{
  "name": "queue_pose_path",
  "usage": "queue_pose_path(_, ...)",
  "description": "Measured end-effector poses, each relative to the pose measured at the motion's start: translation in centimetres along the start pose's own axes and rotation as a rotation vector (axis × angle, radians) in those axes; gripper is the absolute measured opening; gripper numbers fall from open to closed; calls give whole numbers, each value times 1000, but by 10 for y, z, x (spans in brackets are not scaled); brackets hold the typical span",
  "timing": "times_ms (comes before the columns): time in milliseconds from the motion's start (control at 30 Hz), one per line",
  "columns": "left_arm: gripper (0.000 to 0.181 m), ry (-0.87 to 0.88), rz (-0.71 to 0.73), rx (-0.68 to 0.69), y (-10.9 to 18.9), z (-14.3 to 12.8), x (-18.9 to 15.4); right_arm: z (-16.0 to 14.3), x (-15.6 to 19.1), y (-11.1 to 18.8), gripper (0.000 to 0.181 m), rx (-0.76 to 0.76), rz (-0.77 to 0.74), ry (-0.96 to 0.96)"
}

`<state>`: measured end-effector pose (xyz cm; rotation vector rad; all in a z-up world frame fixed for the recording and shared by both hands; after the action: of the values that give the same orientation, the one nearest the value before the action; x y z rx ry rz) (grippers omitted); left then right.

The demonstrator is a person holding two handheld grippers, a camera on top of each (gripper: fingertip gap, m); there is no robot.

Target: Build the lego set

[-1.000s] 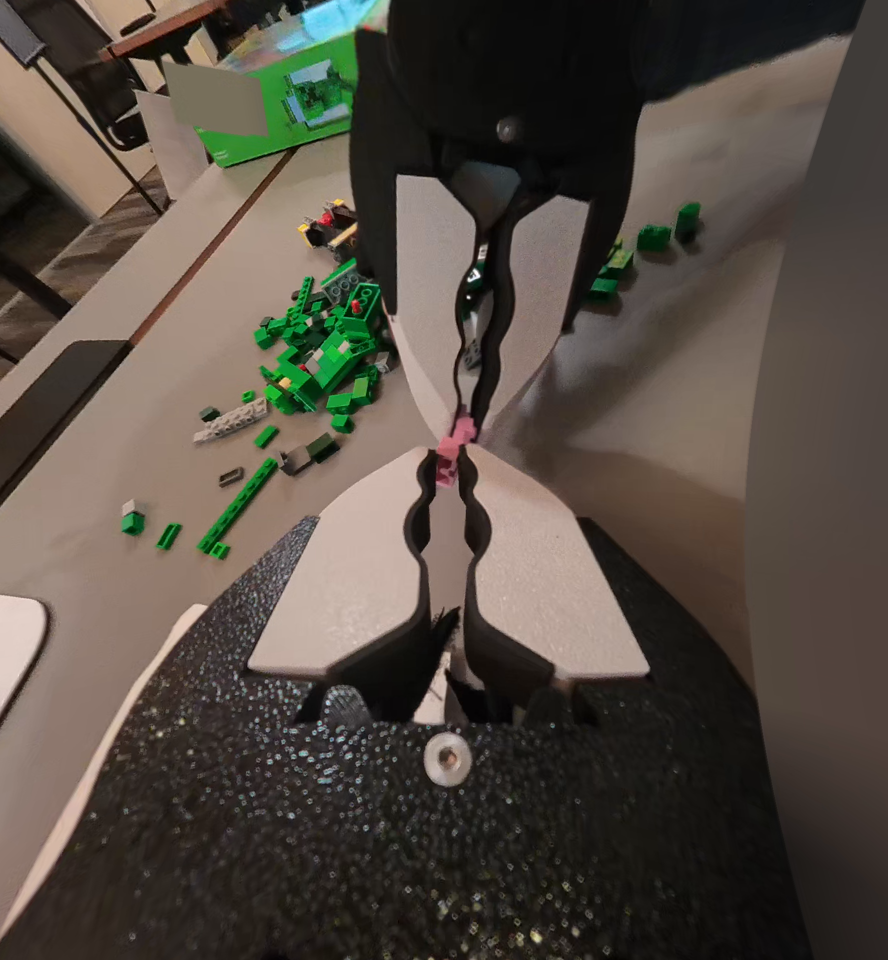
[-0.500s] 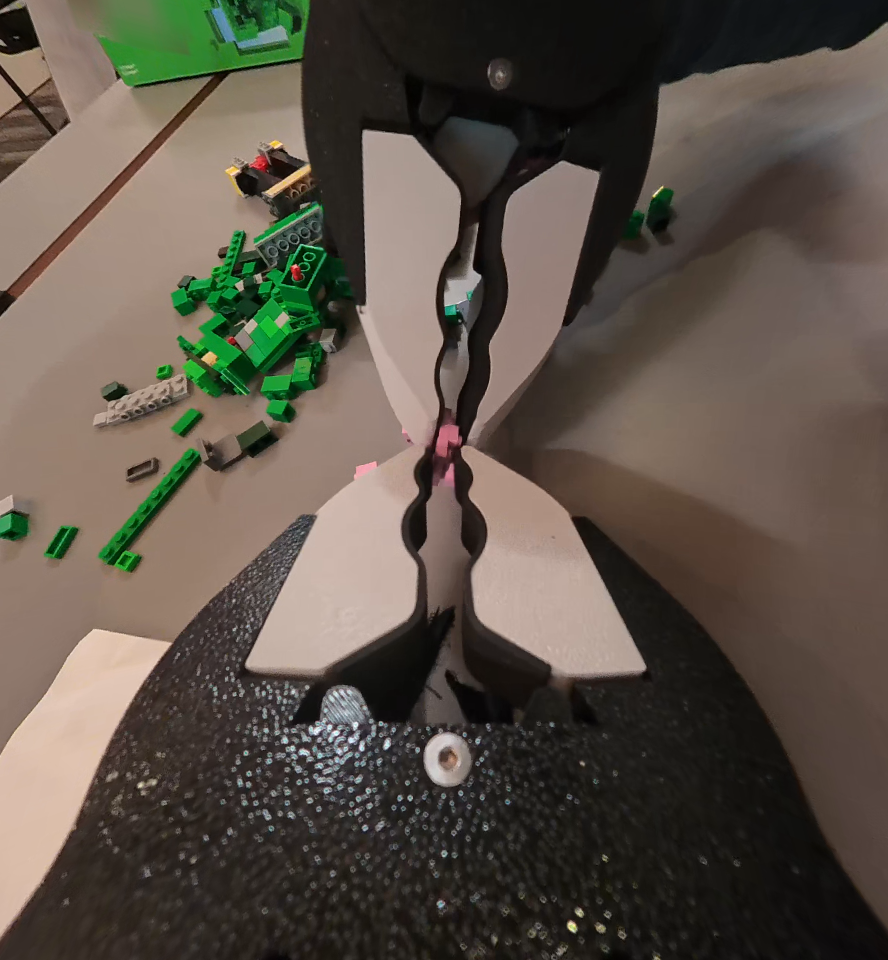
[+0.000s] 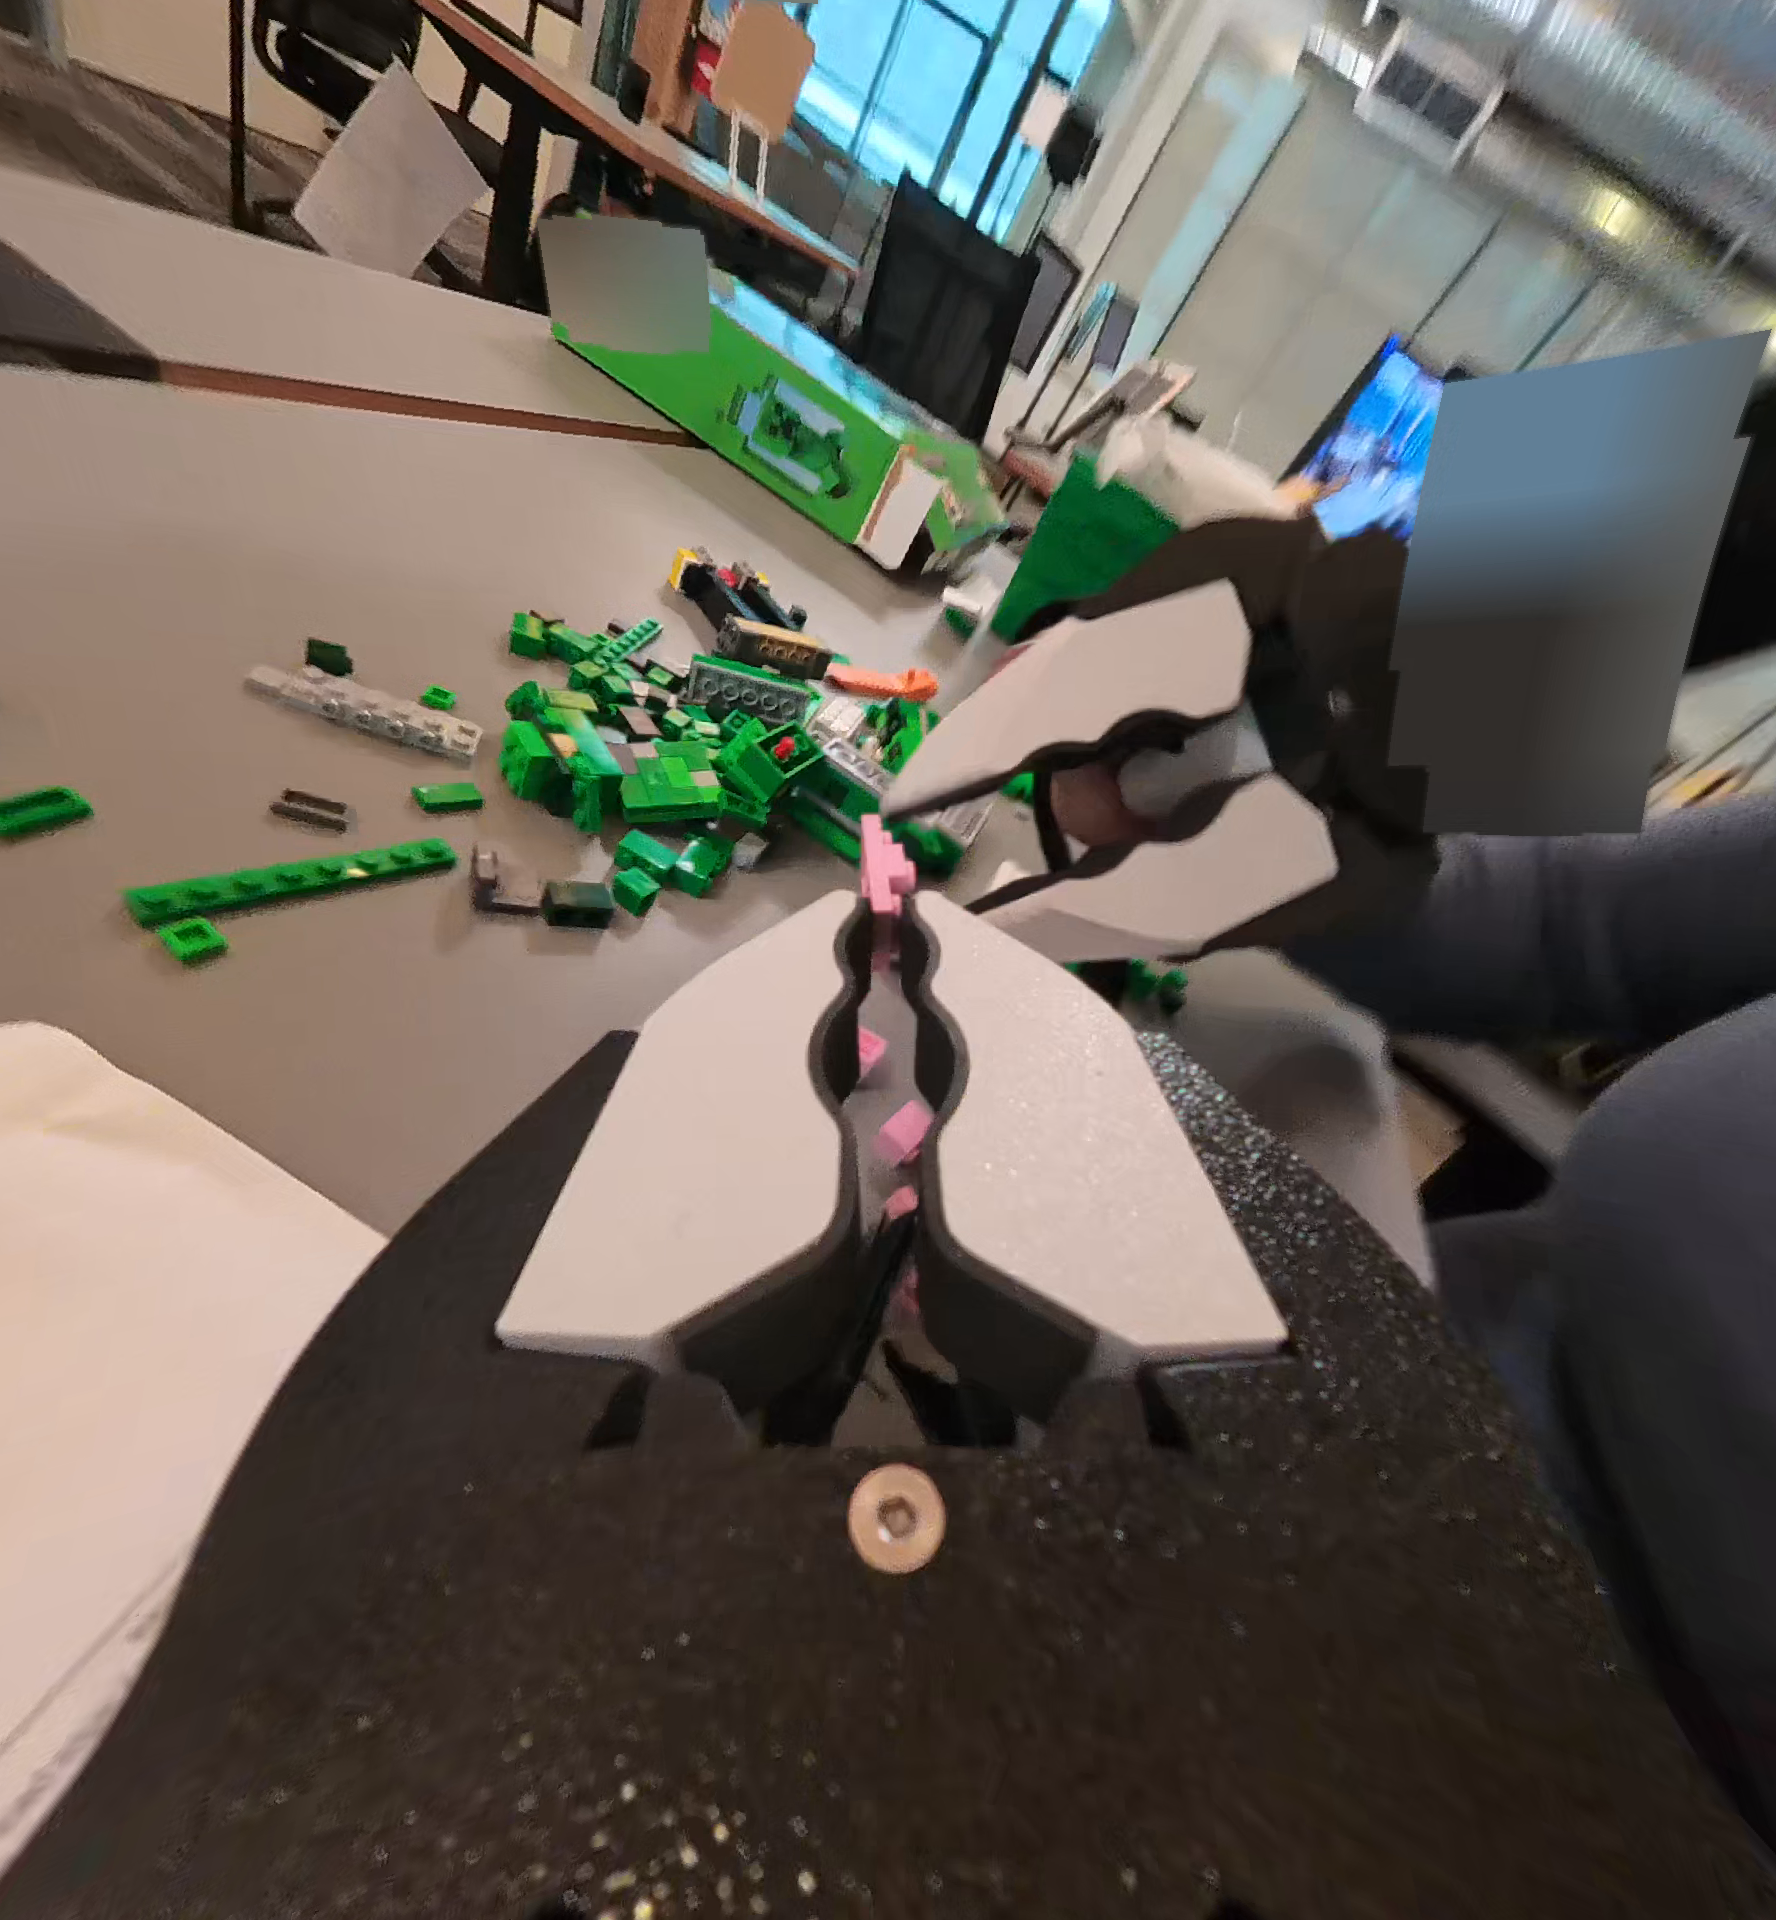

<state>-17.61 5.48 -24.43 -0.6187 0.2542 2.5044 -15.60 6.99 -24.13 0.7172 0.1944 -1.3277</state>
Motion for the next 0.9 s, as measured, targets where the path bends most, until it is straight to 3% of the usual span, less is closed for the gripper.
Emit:
queue_pose_path(33, 5, 64, -8, -18, 0, 1, 1, 4, -3, 1, 26, -9, -62, 95)
queue_pose_path(200, 5, 274, -56, -3, 4, -4, 5, 4, 9, -6, 35, 67, -92, 548)
queue_pose_path(400, 5, 348, -116, 66, 1, -13, -4, 1, 12, -14, 26, 125, -49, 756)
queue_pose_path(533, 5, 297, -111, 123, 0, -19, -6, -6, 20, -15, 18, 149, 56, 740)
queue_pose_path(667, 6, 106, -78, 227, 0, -30, -11, -11, 29, -10, 17, 95, 255, 569)
queue_pose_path(900, 6, -60, -45, 347, -3, -47, -11, -23, 41, -6, 17, 53, 513, 430)
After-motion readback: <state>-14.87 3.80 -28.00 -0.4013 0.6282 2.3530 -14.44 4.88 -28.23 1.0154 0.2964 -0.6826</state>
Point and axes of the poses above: each gripper's, where its closed fingertips meet, y back along the fingers, z out of its top, x = y × z across the jaws, the point moved 1 cm from there along y, back along the fingers, and after that the axes turned 5 degrees about -x, right-handed, at the moved point
